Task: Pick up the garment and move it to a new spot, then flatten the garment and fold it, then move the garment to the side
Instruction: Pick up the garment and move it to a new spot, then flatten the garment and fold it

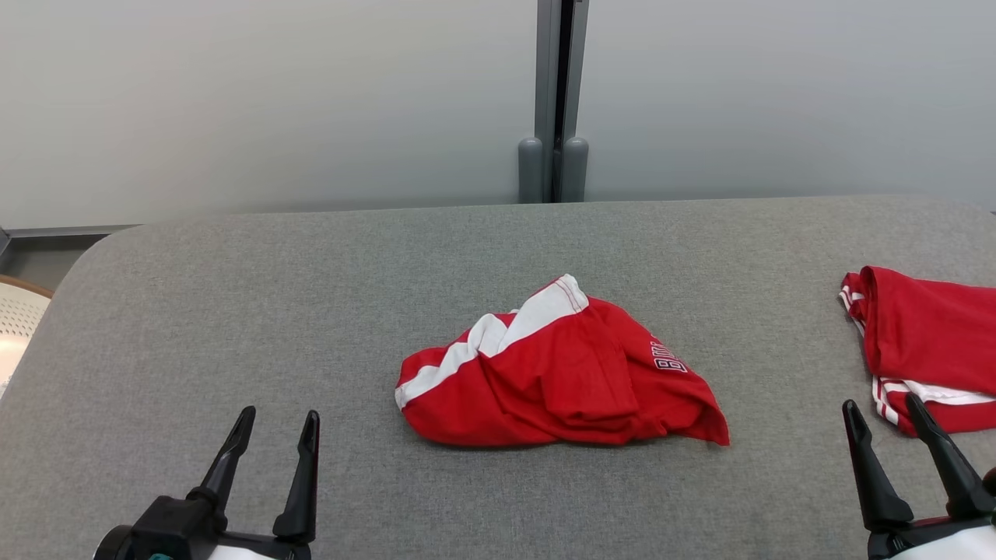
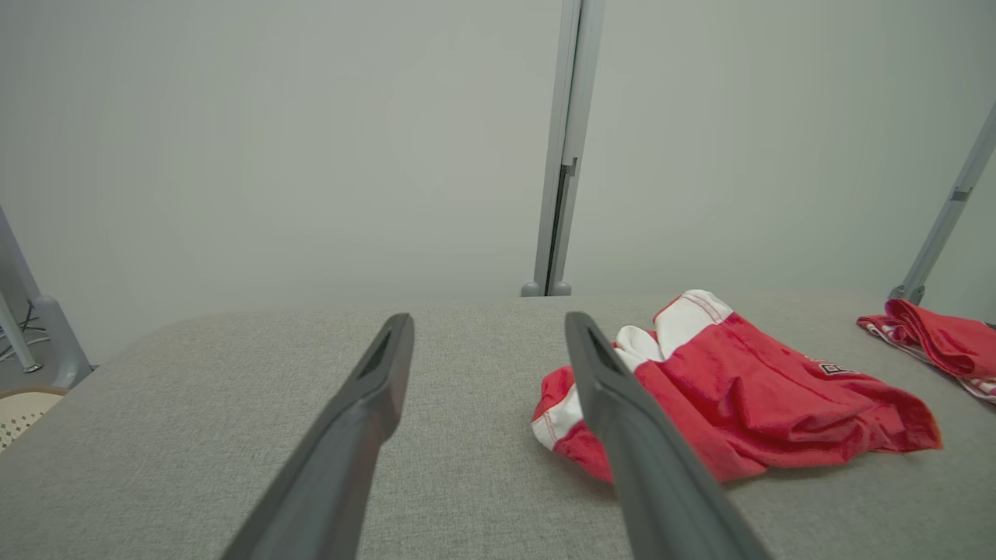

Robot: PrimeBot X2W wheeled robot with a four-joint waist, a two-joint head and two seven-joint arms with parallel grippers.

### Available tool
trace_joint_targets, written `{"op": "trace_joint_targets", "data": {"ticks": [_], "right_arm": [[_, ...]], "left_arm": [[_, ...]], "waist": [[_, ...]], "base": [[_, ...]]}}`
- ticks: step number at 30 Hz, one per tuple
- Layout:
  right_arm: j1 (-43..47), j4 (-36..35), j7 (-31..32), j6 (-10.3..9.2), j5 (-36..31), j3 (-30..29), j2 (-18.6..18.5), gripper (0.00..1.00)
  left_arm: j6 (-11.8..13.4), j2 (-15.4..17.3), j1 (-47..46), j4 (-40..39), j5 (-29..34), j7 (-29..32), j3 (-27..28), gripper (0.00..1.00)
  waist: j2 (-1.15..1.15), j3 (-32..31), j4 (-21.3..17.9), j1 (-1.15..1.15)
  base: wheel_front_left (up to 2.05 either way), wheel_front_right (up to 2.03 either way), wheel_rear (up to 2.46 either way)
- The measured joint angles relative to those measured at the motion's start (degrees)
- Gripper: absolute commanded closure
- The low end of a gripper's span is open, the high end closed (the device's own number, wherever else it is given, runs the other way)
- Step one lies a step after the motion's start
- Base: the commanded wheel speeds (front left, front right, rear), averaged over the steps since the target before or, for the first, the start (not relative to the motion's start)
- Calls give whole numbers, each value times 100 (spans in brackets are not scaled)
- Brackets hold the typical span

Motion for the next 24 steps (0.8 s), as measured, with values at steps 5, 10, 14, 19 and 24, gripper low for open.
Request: {"op": "trace_joint_targets", "data": {"ticks": [5,10,14,19,24], "right_arm": [[-5,2,0,0,0,-7,-7,0],[-1,23,51,0,56,70,-46,0],[-154,91,169,-1,227,333,-175,0],[-694,319,328,0,512,913,-393,0],[-1366,748,676,0,880,1621,-581,0]], "left_arm": [[44,18,-25,-10,90,7,-59,0],[48,-75,-197,-48,107,0,-138,0],[97,-258,-501,-92,243,-21,-319,0],[104,-576,-960,-63,469,-78,-583,0],[97,-892,-1350,140,656,-126,-757,0]], "waist": [[0,23,26,0],[0,119,127,0],[0,338,256,0],[0,696,539,0],[0,1132,942,0]], "base": [[0,0,0],[0,0,0],[0,0,0],[0,0,0],[0,0,0]]}}
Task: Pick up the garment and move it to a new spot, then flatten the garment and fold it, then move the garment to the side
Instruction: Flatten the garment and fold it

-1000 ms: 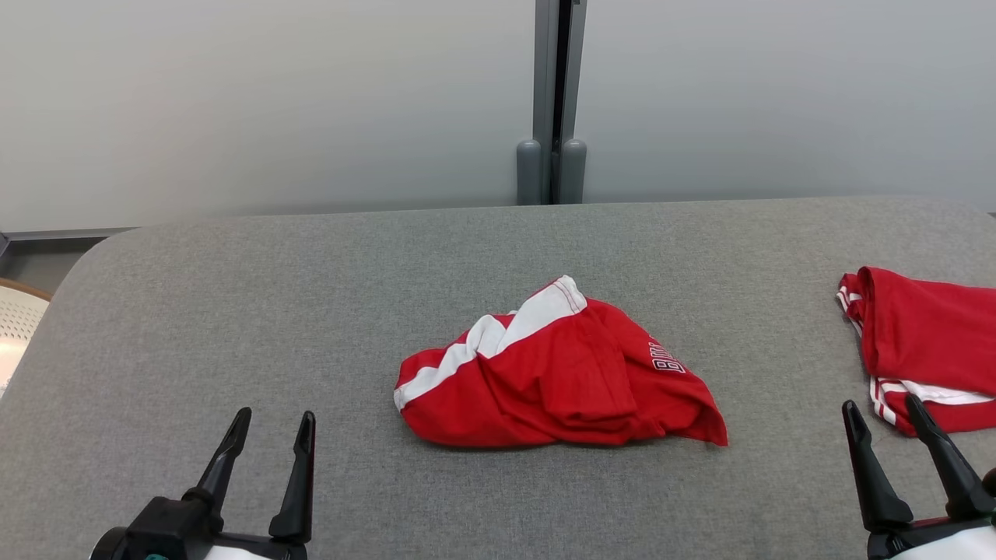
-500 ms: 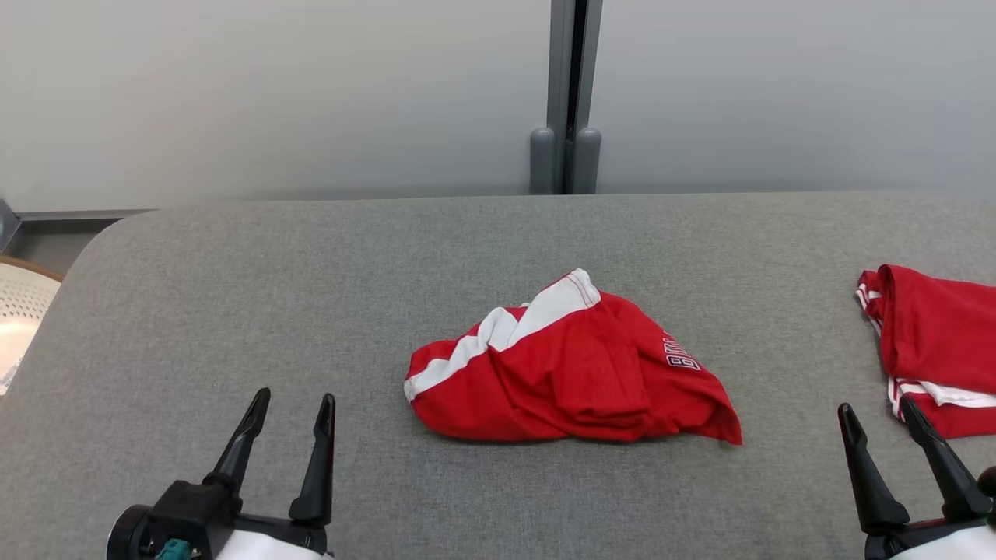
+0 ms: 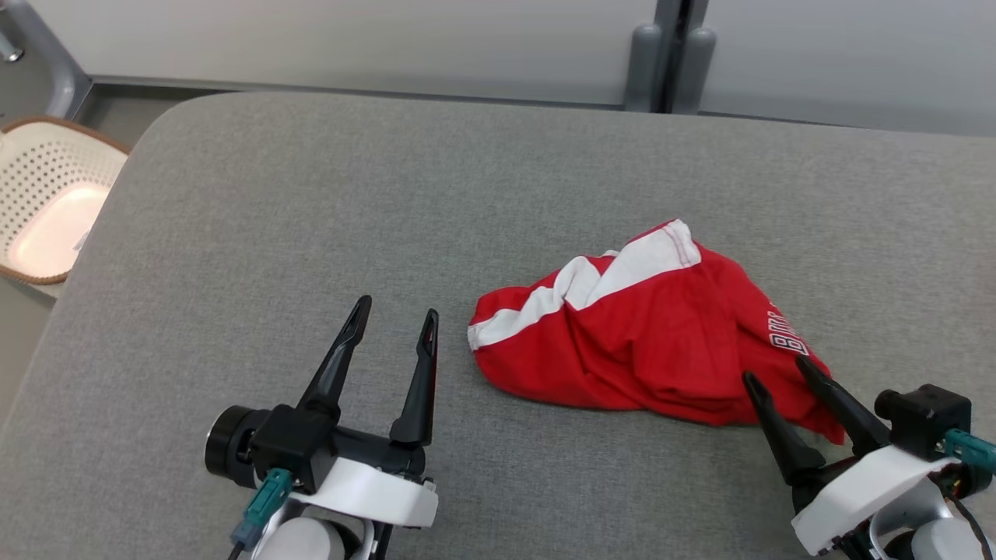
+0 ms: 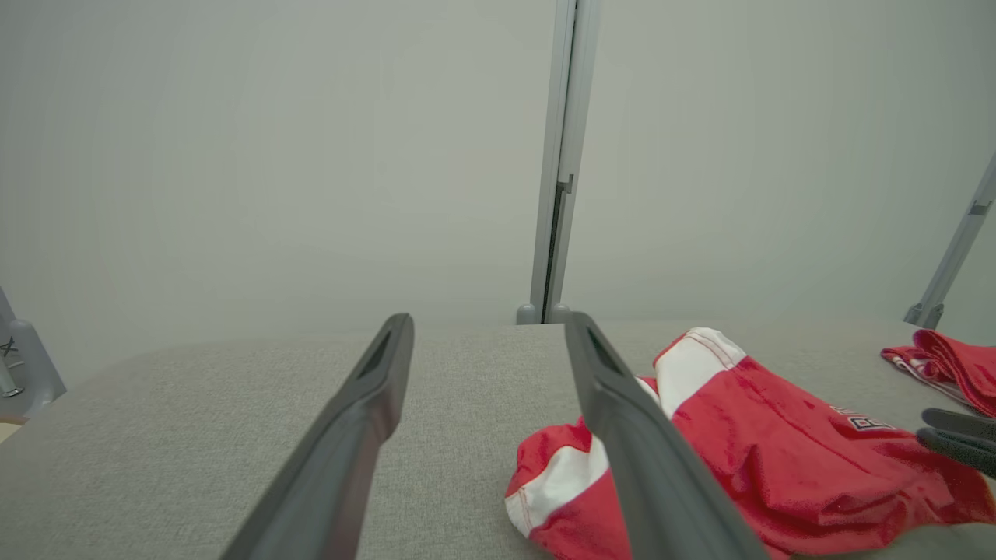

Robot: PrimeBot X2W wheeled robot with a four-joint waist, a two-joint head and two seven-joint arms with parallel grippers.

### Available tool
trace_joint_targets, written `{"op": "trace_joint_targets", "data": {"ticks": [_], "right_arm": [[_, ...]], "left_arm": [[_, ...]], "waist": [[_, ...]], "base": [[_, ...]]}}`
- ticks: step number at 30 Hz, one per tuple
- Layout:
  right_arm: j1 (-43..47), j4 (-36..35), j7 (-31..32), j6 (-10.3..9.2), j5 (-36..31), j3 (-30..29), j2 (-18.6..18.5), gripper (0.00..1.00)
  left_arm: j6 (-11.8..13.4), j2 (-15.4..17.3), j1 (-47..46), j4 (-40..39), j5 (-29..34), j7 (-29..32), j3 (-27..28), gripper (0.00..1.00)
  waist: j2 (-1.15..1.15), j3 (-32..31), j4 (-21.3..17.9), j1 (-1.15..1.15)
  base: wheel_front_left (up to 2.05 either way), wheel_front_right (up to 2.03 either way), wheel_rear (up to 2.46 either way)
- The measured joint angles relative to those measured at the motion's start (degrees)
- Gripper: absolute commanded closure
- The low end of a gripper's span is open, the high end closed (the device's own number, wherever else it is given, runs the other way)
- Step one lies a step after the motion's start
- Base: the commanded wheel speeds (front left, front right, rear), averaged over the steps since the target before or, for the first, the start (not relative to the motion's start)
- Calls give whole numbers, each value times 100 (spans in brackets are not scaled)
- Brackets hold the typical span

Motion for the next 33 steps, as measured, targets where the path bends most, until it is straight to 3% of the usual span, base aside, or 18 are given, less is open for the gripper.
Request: {"op": "trace_joint_targets", "data": {"ticks": [3,4,5,6,8,15,23,27,33], "right_arm": [[-202,148,200,0,177,238,-98,0],[-202,148,200,0,177,238,-98,11],[-264,171,257,0,256,347,-174,42],[-264,171,257,0,256,347,-174,55],[-300,146,310,0,363,459,-266,100],[-347,-285,-10,0,581,641,-565,100],[-7,-671,-522,0,700,-152,-727,100],[497,-595,-502,0,795,-478,-756,100],[1033,-86,-420,0,893,-333,-561,100]], "left_arm": [[-2,-100,-102,4,81,-9,2,0],[-2,-100,-102,4,81,-9,2,0],[-4,-140,-110,-9,152,-9,25,0],[-4,-140,-110,-9,152,-9,25,0],[-5,-156,-111,-23,192,-9,85,0],[-53,-215,-160,-38,352,-10,258,0],[-192,-264,-185,67,430,-18,379,0],[-208,-280,-198,100,456,-18,414,0],[-252,-294,-202,147,497,-18,466,0]], "waist": [[0,181,162,0],[0,181,162,0],[0,281,233,0],[0,281,233,0],[0,352,261,0],[0,389,80,0],[0,371,-246,0],[0,386,-383,0],[0,393,-511,0]], "base": [[0,0,0],[0,0,0],[0,0,0],[0,0,0],[0,0,0],[0,0,0],[0,0,0],[0,0,0],[0,0,0]]}}
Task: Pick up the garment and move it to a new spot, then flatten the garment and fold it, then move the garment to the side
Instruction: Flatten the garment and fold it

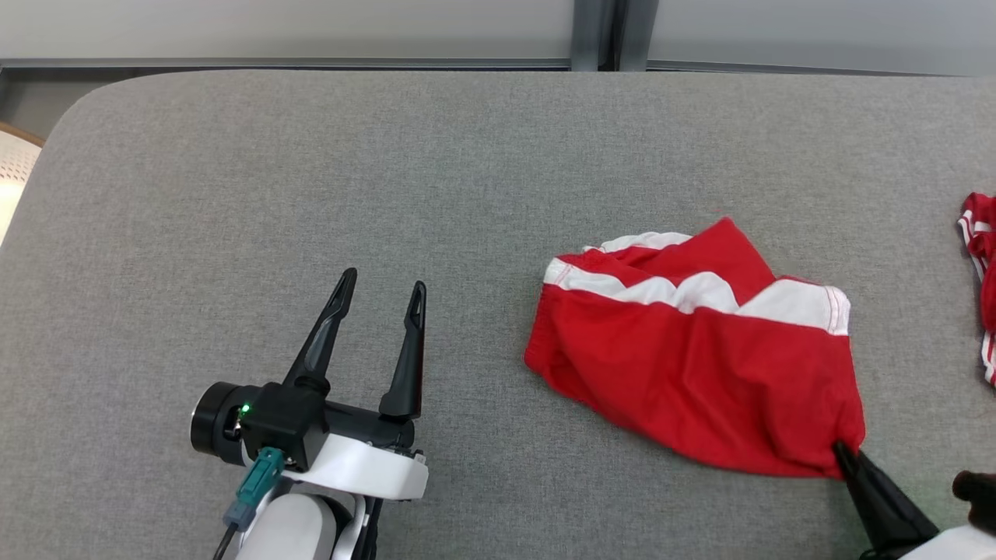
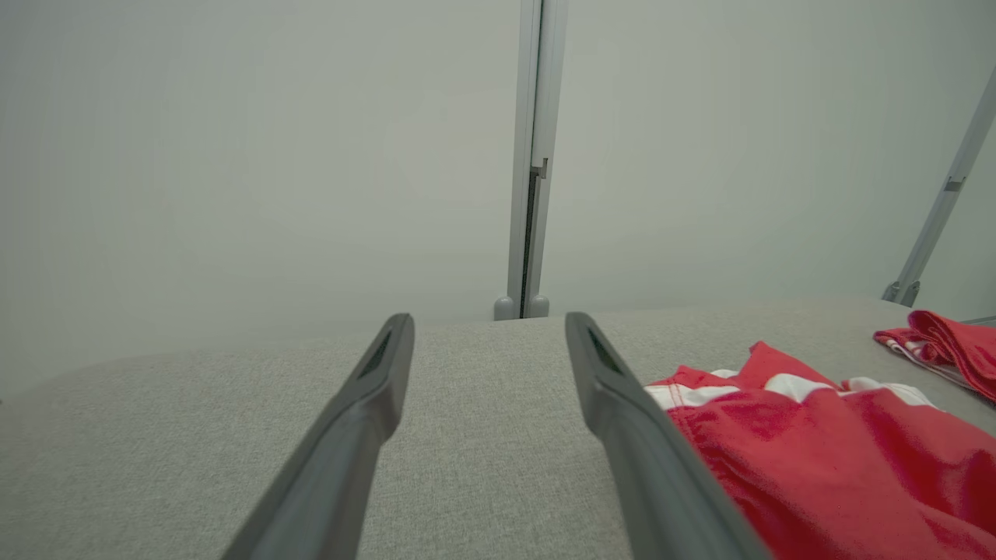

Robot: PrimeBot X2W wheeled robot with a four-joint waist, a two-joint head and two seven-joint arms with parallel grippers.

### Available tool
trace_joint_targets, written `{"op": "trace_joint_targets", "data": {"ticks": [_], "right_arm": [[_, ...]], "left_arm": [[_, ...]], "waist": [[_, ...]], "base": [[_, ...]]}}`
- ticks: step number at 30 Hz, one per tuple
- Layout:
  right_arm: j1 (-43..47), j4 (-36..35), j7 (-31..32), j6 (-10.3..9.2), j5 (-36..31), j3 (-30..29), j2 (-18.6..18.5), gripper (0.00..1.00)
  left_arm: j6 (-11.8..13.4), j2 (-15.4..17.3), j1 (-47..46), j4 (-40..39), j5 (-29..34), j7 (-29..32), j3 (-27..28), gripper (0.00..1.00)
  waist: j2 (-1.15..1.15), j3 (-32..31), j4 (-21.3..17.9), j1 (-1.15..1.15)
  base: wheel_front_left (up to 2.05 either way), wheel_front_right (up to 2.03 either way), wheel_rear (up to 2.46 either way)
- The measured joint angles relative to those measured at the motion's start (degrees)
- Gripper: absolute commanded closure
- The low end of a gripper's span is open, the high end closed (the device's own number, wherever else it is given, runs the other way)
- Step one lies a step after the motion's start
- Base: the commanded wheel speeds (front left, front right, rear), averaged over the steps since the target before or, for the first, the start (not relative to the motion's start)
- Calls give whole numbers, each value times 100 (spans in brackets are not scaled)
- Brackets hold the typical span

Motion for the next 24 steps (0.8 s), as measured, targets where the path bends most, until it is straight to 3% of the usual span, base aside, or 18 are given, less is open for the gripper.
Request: {"op": "trace_joint_targets", "data": {"ticks": [1,2,3,4,5,13,24], "right_arm": [[31,127,2,0,47,45,64,83],[35,265,0,0,83,86,125,49],[25,402,-4,2,69,126,149,49],[-4,490,-37,5,70,155,181,5],[-41,561,-109,7,74,161,212,0],[-367,210,-793,4,-267,-159,158,0],[-221,-730,-750,2,-1085,-827,279,0]], "left_arm": [[0,1,0,15,0,0,7,0],[0,-3,1,25,1,0,16,0],[0,-4,4,34,0,0,20,0],[0,-4,8,38,0,0,27,0],[0,-7,14,42,-1,0,33,0],[-9,-13,224,75,-48,-1,225,0],[-123,-1,705,124,-54,-1,531,0]], "waist": [[0,-6,-13,0],[0,-16,-30,0],[0,-31,-48,0],[0,-44,-65,0],[0,-56,-80,0],[0,-248,-190,0],[0,-755,-359,0]], "base": [[0,0,0],[0,0,0],[0,0,0],[0,0,0],[0,0,0],[0,0,0],[0,0,0]]}}
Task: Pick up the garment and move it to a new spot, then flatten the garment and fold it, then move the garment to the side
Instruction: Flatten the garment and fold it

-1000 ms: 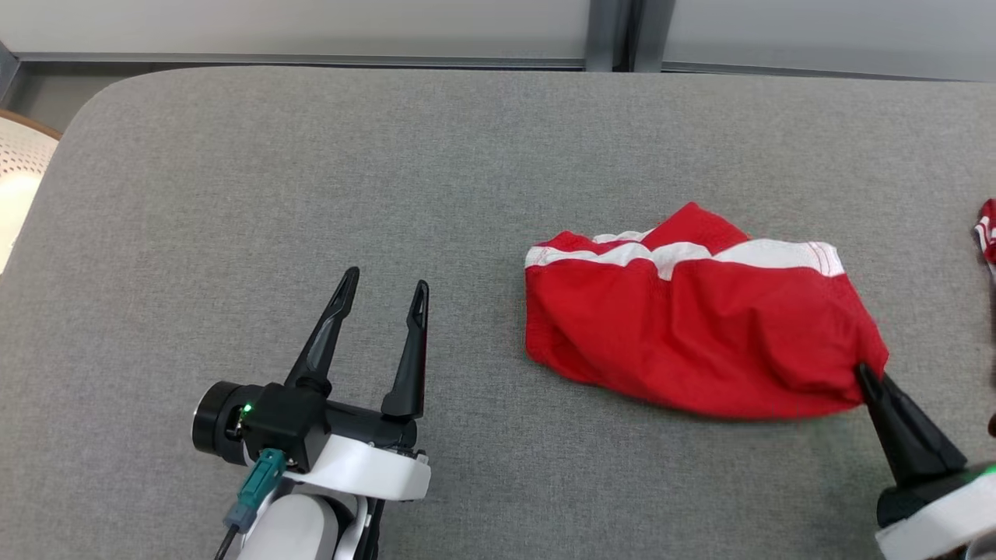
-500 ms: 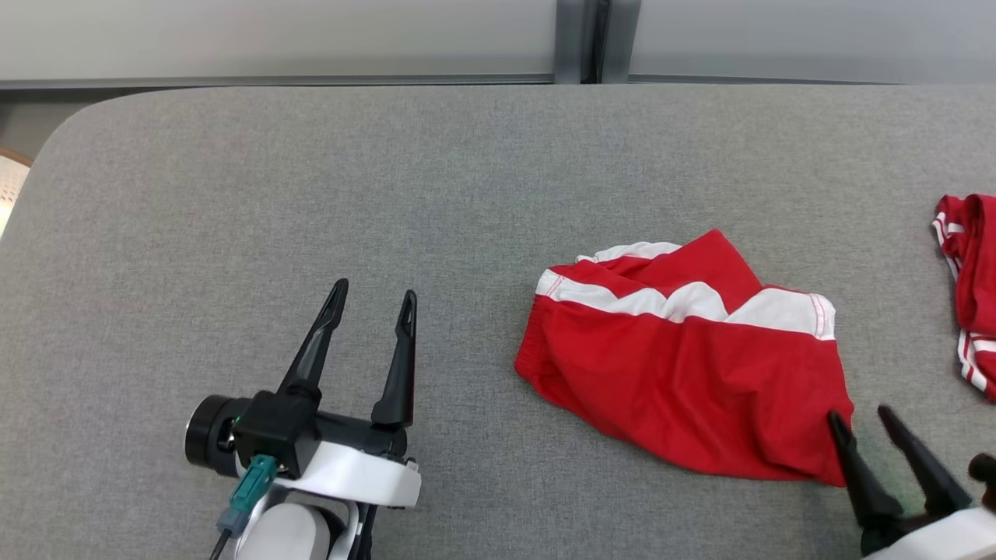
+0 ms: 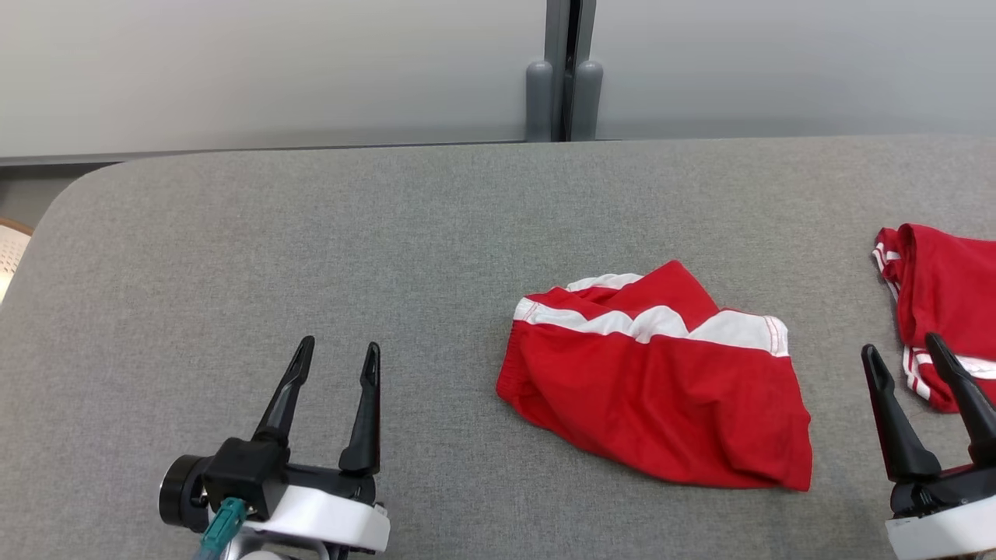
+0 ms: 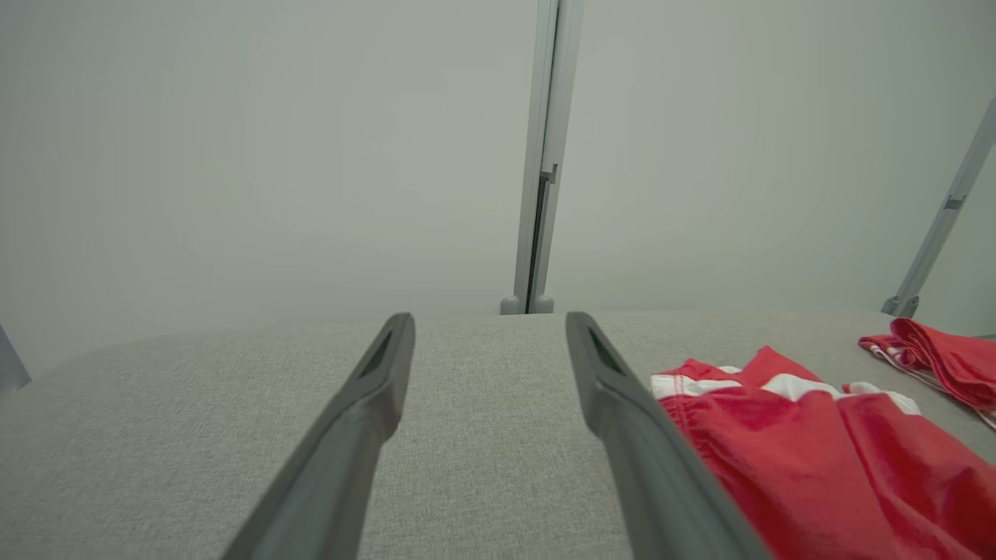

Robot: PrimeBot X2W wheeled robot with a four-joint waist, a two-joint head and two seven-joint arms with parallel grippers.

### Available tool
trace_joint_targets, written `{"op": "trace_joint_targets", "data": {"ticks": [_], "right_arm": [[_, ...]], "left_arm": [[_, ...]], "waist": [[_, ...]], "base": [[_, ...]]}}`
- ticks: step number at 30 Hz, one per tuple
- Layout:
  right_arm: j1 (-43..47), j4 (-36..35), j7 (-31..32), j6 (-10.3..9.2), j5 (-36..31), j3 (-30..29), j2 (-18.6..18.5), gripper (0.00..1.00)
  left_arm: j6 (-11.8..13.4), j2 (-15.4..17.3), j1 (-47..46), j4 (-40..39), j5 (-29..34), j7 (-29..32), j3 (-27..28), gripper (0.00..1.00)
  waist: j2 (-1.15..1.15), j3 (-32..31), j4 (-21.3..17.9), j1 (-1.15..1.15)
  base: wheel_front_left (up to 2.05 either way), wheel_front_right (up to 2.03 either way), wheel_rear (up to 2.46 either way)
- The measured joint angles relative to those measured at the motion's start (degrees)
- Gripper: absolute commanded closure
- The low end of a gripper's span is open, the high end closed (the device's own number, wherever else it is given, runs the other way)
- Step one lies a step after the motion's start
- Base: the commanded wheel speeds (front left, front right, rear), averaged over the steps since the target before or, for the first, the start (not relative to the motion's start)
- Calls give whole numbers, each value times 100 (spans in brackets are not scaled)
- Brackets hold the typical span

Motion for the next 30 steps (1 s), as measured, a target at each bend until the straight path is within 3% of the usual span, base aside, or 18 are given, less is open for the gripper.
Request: {"op": "trace_joint_targets", "data": {"ticks": [8,20,26,30], "right_arm": [[247,-308,322,-1,-236,-227,297,0],[319,-428,436,-1,-287,-341,401,0],[266,-474,436,-1,-179,-301,296,0],[124,-466,414,-1,-46,-191,165,0]], "left_arm": [[-76,34,140,66,-9,1,100,0],[-68,25,97,155,57,1,15,0],[-29,-4,-728,493,129,402,-520,0],[-8,-10,-1539,918,-256,860,-1050,0]], "waist": [[0,-158,-48,0],[0,-96,-54,0],[0,139,-53,0],[0,353,-149,0]], "base": [[0,0,0],[0,0,0],[0,0,0],[0,0,0]]}}
